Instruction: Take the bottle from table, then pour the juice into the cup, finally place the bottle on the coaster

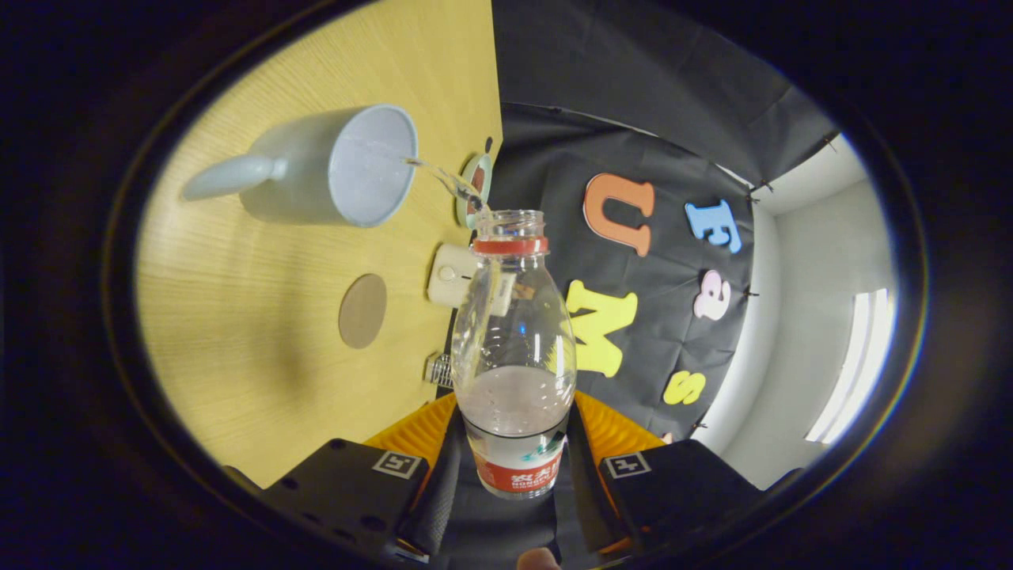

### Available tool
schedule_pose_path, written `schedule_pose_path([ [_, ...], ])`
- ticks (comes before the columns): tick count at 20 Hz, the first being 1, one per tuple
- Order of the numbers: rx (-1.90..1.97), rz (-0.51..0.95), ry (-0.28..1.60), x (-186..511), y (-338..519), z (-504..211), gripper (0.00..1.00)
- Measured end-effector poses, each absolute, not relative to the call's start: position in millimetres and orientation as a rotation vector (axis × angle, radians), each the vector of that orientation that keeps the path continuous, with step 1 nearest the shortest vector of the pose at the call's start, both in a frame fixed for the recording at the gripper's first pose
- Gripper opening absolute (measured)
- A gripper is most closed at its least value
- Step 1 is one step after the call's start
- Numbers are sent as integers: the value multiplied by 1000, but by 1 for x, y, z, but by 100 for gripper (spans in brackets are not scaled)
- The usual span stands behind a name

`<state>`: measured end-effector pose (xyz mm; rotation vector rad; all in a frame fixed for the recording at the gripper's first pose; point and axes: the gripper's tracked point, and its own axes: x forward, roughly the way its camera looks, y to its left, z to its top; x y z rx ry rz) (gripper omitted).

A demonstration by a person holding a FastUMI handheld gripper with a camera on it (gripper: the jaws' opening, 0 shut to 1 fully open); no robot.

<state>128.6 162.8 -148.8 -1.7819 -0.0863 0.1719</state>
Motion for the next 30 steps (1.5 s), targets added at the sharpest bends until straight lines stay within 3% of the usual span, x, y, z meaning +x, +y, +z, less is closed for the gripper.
schedule_pose_path([
  [30,-1958,77,-207,141,171,-75,69],
])
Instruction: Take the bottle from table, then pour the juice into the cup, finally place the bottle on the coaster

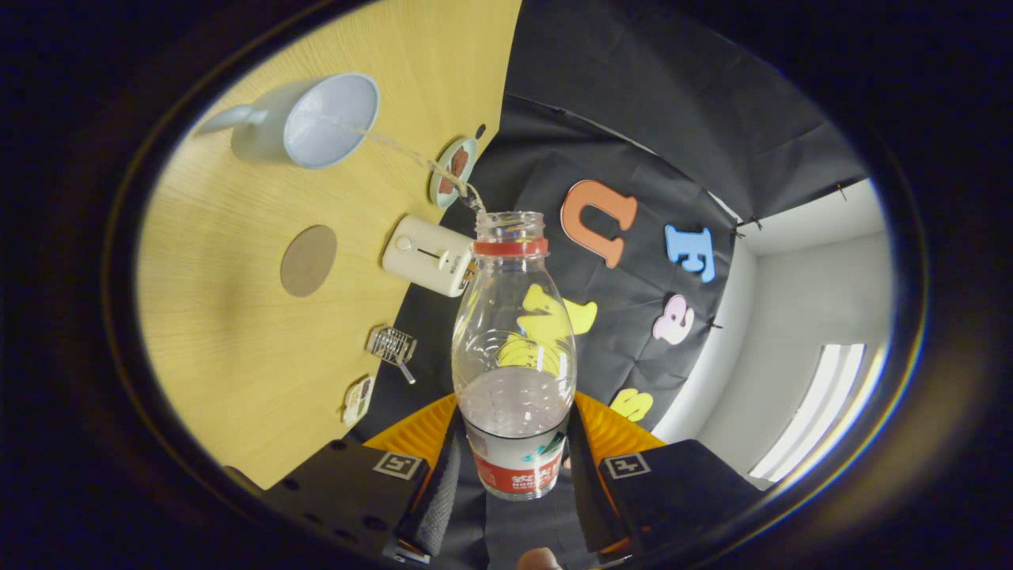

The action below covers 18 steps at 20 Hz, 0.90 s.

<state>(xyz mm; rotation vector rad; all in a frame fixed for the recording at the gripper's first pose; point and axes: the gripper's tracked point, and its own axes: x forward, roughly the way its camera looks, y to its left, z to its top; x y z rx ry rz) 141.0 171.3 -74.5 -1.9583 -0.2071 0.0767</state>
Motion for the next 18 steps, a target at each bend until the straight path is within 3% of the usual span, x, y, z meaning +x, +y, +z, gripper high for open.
schedule_pose_path([
  [18,-2041,68,-261,139,184,-60,69],
])
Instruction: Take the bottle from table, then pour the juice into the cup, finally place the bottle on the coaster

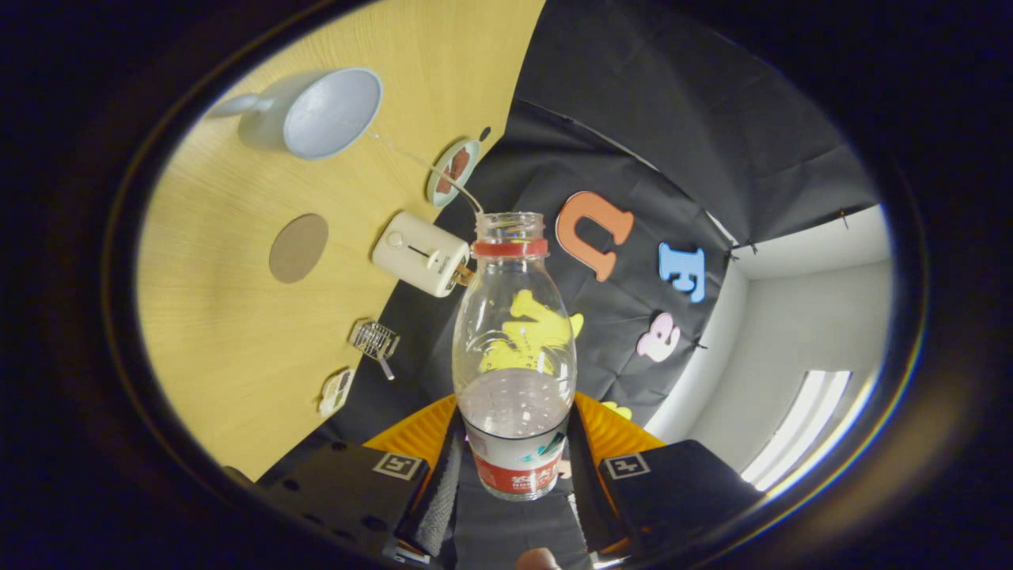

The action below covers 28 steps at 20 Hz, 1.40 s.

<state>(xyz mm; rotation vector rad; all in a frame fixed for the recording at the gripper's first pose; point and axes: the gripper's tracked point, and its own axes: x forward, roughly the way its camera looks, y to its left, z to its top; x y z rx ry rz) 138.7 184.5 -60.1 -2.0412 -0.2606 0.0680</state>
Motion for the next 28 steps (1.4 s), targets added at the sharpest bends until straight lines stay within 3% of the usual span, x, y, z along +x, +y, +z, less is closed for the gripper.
schedule_pose_path([
  [19,-2088,57,-317,135,195,-55,69],
  [28,-1767,142,-144,129,183,-84,69],
])
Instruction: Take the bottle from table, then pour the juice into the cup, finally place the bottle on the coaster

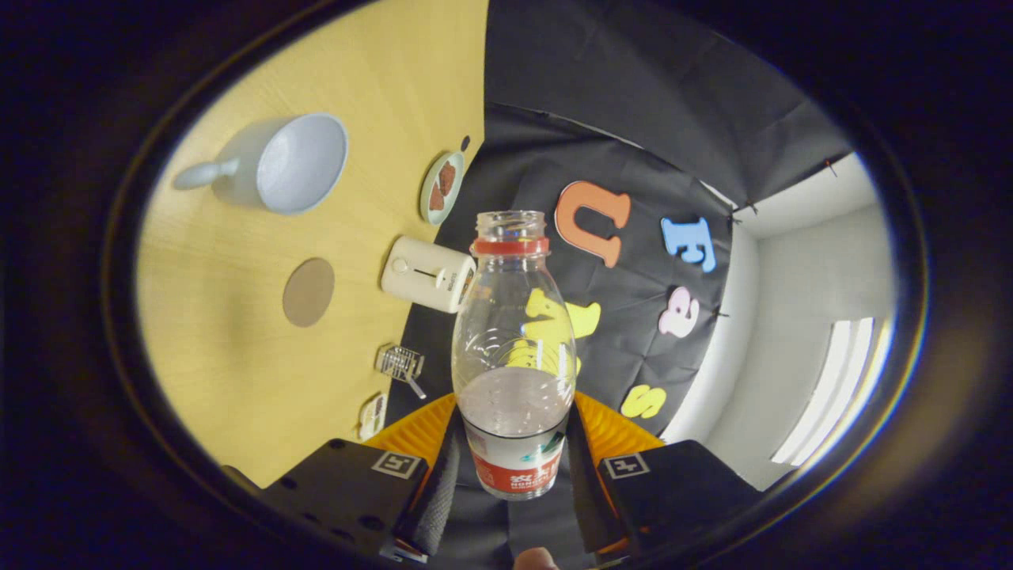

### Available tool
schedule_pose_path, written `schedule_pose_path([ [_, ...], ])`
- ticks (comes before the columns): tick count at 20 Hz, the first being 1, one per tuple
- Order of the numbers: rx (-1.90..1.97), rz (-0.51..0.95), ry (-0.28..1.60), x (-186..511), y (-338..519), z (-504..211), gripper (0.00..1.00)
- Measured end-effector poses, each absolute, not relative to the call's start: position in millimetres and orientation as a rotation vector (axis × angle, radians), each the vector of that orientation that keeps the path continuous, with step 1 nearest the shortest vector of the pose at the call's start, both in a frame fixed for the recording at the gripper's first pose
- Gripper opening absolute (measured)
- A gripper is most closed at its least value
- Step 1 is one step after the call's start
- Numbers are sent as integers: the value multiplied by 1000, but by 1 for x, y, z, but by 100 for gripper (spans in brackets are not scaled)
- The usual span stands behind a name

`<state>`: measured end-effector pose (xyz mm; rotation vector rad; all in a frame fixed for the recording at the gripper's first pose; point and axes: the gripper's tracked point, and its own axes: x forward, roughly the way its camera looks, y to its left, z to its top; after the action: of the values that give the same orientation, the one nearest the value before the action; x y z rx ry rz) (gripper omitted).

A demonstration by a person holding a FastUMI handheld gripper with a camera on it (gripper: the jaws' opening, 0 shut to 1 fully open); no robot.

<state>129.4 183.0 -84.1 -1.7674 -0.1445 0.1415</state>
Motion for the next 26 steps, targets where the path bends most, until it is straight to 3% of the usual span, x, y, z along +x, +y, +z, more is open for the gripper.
schedule_pose_path([
  [8,-1204,252,31,112,178,-102,70],
  [20,-336,431,82,62,196,-54,70],
  [26,-110,444,110,97,184,-38,70],
])
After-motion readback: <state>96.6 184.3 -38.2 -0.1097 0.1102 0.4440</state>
